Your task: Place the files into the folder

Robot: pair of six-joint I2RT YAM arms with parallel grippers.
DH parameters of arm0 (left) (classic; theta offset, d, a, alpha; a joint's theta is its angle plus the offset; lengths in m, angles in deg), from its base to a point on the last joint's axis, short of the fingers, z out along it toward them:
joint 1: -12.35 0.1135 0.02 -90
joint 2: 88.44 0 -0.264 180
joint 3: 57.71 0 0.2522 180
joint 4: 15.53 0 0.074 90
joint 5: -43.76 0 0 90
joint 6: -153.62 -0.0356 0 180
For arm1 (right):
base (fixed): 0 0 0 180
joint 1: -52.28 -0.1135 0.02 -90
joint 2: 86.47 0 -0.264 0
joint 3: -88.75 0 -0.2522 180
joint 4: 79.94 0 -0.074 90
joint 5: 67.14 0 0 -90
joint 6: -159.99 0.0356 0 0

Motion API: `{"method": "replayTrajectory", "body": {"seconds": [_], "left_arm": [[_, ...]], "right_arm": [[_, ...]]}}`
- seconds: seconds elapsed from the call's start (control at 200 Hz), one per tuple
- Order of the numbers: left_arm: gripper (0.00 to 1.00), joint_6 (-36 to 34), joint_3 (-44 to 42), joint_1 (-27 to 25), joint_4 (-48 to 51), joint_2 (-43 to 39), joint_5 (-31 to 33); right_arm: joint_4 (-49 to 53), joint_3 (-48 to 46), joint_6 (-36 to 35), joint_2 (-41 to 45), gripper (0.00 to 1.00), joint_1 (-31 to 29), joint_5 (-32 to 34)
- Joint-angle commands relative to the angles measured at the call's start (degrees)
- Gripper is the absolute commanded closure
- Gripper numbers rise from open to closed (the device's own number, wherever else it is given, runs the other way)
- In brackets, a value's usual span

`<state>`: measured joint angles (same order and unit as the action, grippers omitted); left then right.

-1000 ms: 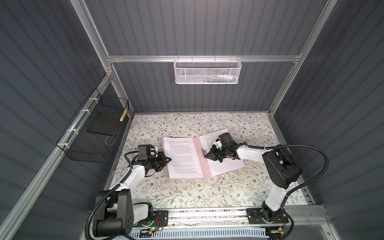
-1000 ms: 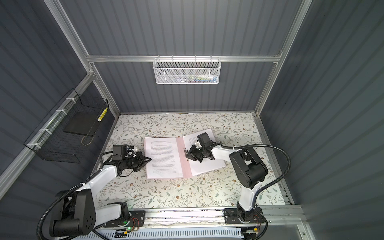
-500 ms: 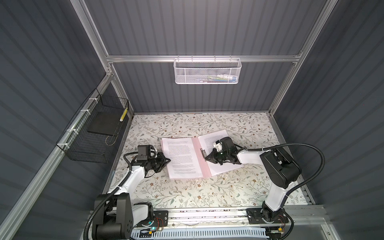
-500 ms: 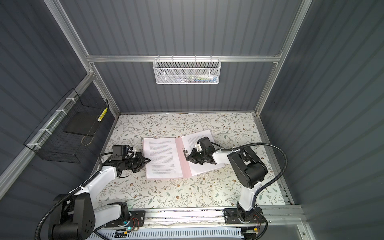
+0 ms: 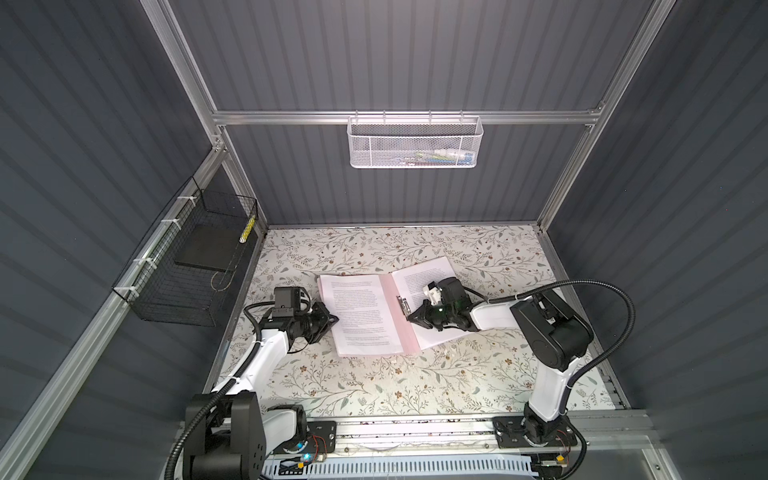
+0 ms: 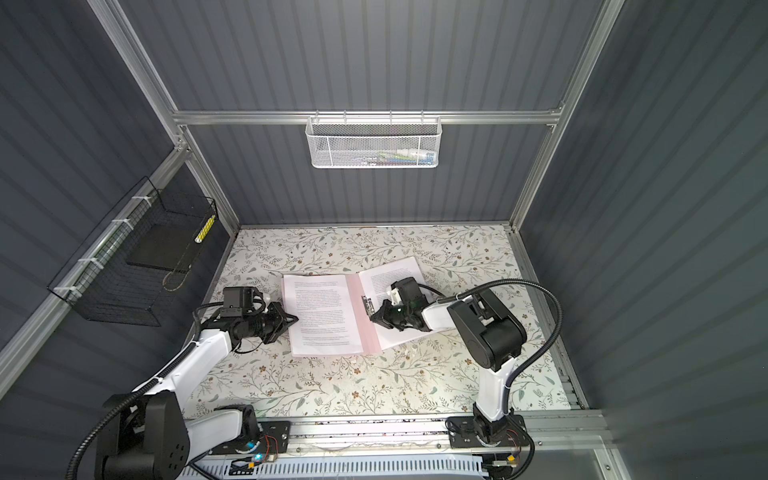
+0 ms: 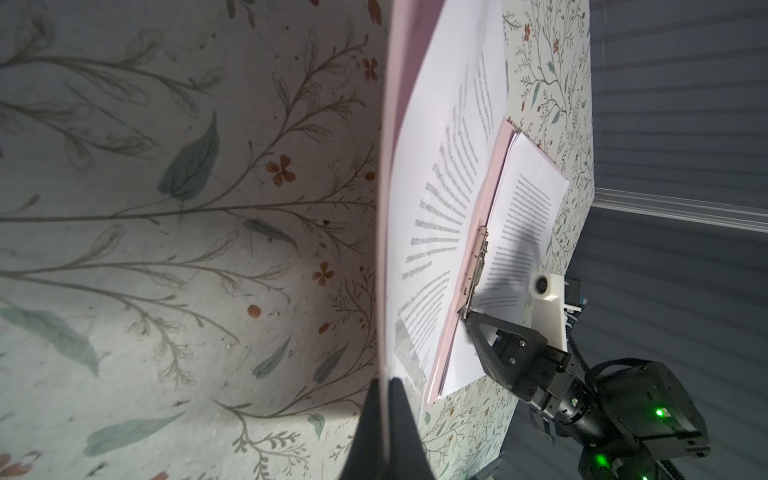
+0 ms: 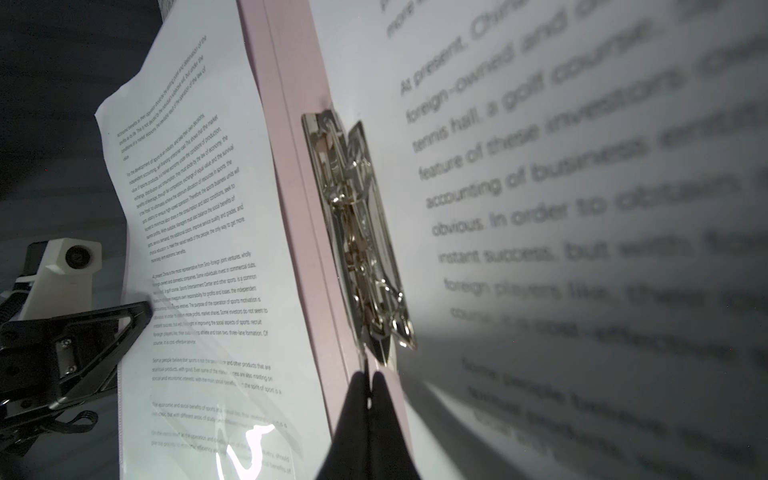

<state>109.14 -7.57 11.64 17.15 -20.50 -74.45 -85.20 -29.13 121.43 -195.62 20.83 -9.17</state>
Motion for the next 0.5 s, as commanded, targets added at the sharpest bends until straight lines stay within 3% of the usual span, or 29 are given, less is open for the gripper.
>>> {"method": "replayTrajectory", "body": {"seconds": [0.0, 0.2, 0.495], "left_arm": [[1.0, -2.1, 0.6, 0.6, 2.6, -1.4, 4.0], [1.0, -2.7, 1.6, 0.6, 2.9, -0.5, 4.1], [1.0, -3.4, 1.0, 0.6, 2.5, -0.9, 3.7]], "right_arm": [[8.6, -2.5, -0.3, -5.7, 1.0, 0.7, 10.0], [7.1, -4.0, 0.5, -7.3, 1.0, 0.7, 11.3], [4.9, -4.2, 1.6, -3.5, 1.0, -0.4, 6.4]]}}
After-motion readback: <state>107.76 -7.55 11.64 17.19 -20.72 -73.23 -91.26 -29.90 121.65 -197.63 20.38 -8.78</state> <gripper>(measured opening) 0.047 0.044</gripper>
